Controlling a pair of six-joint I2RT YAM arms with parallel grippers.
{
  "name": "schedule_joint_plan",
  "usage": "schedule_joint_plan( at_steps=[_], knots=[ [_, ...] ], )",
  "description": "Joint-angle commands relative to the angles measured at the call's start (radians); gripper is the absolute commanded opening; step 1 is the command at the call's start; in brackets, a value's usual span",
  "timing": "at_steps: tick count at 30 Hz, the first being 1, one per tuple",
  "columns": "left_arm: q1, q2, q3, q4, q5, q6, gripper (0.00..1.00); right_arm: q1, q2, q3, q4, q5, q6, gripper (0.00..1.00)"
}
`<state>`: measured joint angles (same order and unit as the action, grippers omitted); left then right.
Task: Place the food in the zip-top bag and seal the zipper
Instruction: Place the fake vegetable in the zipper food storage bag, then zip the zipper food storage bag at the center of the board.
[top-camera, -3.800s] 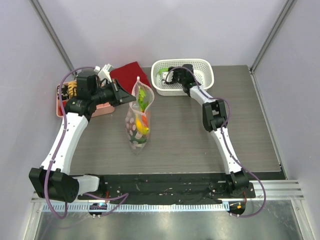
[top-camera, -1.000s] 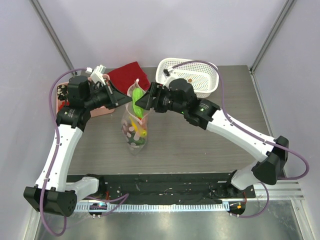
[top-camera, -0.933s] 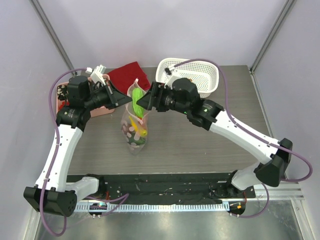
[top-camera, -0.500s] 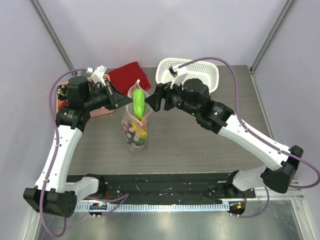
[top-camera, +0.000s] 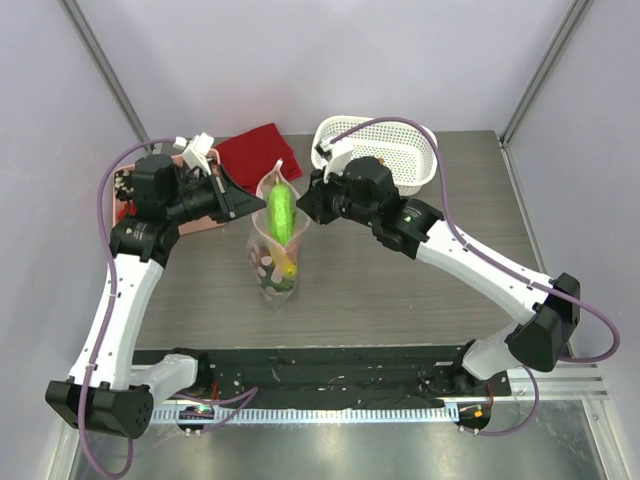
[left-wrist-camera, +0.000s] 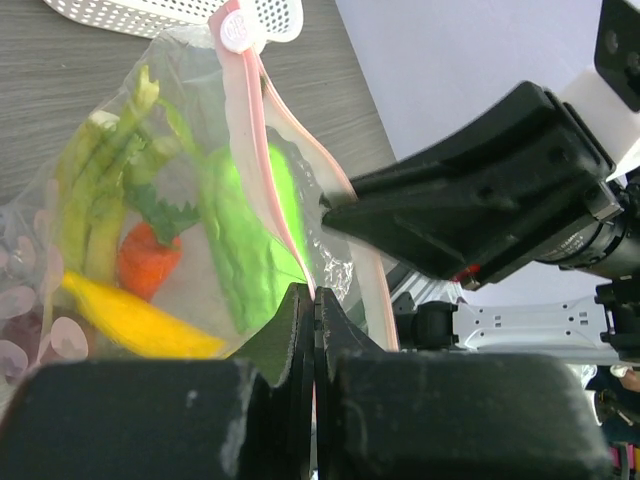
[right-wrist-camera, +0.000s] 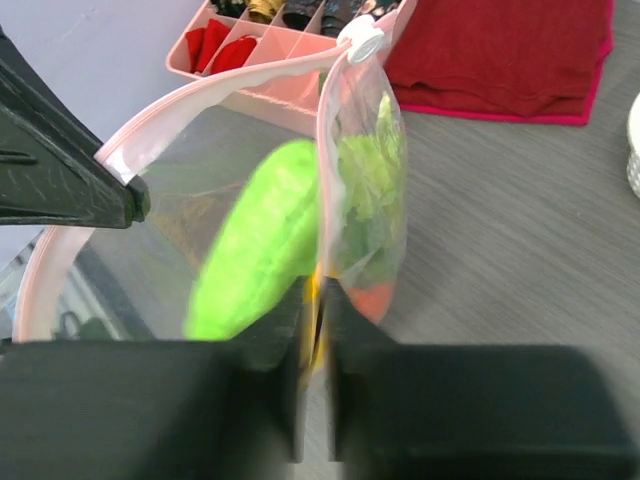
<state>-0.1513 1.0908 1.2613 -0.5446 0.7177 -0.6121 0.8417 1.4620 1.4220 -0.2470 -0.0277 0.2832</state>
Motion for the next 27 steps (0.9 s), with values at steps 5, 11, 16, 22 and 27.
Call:
schedule_joint_plan(
  at_steps=[5,11,16,22,27],
  knots=[
    [-0.040,-0.072,-0.017,0.023,0.103,0.060,0.00,-0.035,-0.022,0.046,0.060,-0.164,-0.142,0.01],
    [-0.166,-0.124,-0.034,0.000,0.092,0.190,0.02,-0.147,-0.035,0.078,0.064,-0.487,-0.236,0.01],
    [-0.199,-0.149,-0.072,0.008,0.101,0.235,0.31,-0.199,-0.035,0.114,0.002,-0.796,-0.453,0.01],
    [-0.166,-0.239,-0.095,0.009,0.051,0.374,0.47,-0.214,-0.020,0.130,-0.158,-0.985,-0.849,0.01],
    [-0.058,-0.358,-0.178,0.008,0.008,0.558,0.64,-0.231,0.024,0.164,-0.172,-1.038,-0.920,0.01]
  ],
)
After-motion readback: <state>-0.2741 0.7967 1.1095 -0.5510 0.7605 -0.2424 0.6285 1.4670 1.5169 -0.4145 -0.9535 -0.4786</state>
